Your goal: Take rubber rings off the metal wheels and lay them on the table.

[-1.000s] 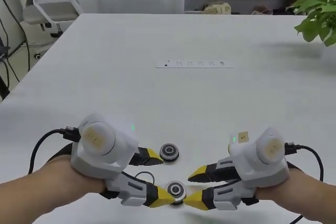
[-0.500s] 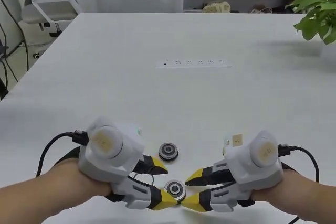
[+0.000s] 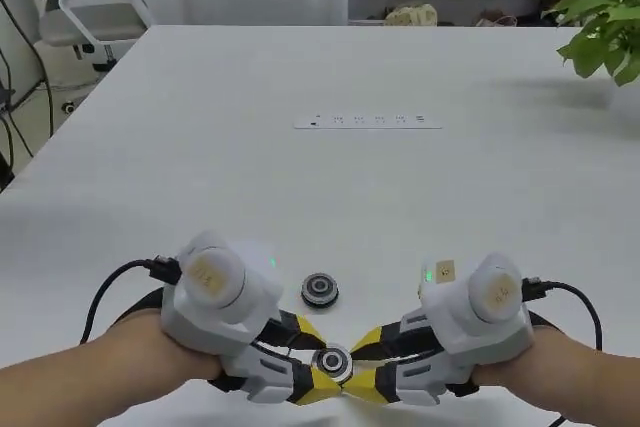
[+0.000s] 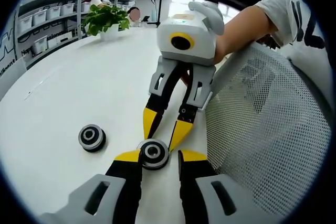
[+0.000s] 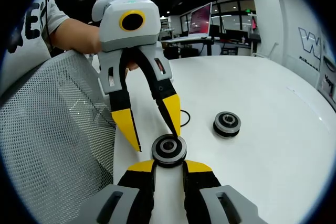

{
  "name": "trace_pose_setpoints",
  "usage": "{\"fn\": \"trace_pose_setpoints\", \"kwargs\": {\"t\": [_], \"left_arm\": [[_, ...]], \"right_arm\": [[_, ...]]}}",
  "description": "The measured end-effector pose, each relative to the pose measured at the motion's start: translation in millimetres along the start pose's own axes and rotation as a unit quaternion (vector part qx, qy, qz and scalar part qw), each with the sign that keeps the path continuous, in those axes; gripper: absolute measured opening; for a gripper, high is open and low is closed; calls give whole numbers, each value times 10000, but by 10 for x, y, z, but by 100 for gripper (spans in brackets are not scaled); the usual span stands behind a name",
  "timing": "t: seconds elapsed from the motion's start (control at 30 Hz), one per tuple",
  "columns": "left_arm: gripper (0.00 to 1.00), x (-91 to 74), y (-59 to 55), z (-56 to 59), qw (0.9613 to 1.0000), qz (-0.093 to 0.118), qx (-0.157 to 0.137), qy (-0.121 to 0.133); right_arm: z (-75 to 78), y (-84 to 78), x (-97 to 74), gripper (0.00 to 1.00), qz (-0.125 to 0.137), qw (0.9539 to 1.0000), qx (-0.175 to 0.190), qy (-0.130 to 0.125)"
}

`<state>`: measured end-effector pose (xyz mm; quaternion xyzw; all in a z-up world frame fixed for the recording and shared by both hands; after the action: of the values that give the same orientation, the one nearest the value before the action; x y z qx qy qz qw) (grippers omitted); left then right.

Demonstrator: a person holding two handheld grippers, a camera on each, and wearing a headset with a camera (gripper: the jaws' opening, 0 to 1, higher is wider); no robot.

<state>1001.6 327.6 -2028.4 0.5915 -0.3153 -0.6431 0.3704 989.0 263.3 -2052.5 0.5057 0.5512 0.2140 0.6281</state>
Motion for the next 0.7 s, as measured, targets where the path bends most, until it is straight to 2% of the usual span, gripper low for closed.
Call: {"fn": "trace_pose_setpoints", "kwargs": {"t": [0.2,0.37,0.5,0.7], "left_arm": [[18,10,3,-34,9998,85,-195,58],[16,24,-29,-21,9998,48,-169,80],[15,32,-19,-25,9999,61,-60,142],[12,41,-35,-18,9992,12,326,238]], "right_arm": [[-3,-14,4,17,-14,10000,4,-7],[-3,-14,2,17,-16,10000,10,4],[-3,-14,3,17,-21,10000,-9,1],[-3,-14,3,16,-41,10000,-35,-17]]}}
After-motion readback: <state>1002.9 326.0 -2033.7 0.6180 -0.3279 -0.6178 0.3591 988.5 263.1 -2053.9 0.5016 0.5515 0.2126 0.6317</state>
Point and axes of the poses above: the centre of the closed fingertips' face, and the gripper's own axes: x roughly forward along the fingers, z roughly to its right, y roughly out of its top, the point moved 4 cm from there along -x, roughly backward along the fingers, and after that the axes turned 9 degrees about z, right-handed, at the moved point
